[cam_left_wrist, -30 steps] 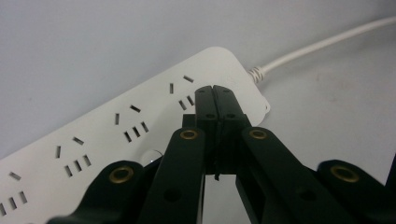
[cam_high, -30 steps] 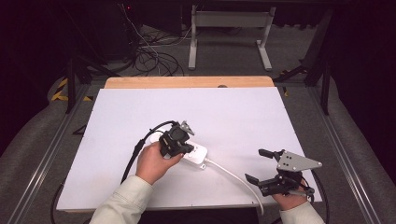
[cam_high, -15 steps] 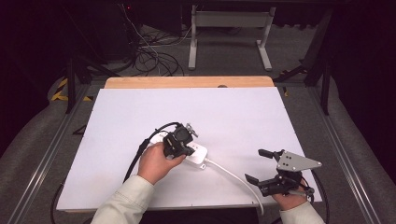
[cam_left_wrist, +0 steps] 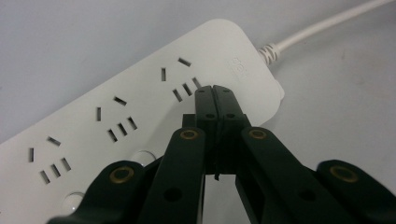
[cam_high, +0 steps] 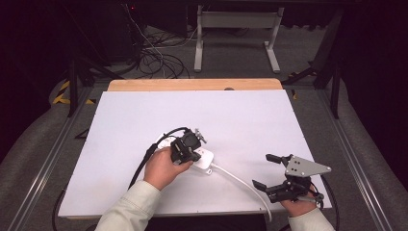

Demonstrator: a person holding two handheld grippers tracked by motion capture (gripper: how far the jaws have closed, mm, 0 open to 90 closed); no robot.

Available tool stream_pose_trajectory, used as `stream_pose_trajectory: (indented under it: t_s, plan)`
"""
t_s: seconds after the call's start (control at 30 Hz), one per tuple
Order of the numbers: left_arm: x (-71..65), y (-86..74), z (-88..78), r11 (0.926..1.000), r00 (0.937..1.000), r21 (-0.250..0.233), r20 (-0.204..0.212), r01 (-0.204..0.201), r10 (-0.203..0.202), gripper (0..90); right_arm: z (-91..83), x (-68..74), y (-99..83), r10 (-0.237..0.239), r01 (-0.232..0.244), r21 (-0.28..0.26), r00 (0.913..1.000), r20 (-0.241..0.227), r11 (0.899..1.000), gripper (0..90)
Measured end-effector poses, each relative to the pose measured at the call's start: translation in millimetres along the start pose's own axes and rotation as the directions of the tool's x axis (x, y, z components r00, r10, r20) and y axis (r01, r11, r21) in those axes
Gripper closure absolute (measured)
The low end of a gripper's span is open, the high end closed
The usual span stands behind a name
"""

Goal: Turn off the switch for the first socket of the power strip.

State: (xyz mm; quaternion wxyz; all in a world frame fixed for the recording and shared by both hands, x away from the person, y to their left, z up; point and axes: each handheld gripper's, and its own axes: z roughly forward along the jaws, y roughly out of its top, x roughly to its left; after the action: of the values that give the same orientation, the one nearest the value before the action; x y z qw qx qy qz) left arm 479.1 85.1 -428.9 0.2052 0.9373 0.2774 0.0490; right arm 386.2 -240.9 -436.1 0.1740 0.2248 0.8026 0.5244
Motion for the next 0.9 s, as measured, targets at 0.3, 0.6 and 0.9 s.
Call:
stream_pose_trajectory:
  t_s: [0.3,0.6,0.9]
  plan:
    - [-0.4,-1.2,1.8,1.0000,1.0000,-0.001,-0.007,-0.005,0.005,90.0,-0.5,0.5,0.2,-0.002,0.002,0.002,1.0000,0.002,1.000,5.9]
    - [-1.2,-2.3,3.3,0.9999,0.9999,-0.010,-0.010,-0.009,0.009,90.0,0.6,0.8,0.0,-0.002,0.002,0.004,1.0000,-0.001,1.000,5.9]
    - [0.6,-3.3,4.6,0.9997,0.9992,-0.026,0.041,0.000,0.001,90.0,0.9,1.0,-0.2,0.000,0.000,0.006,1.0000,-0.003,1.000,5.9]
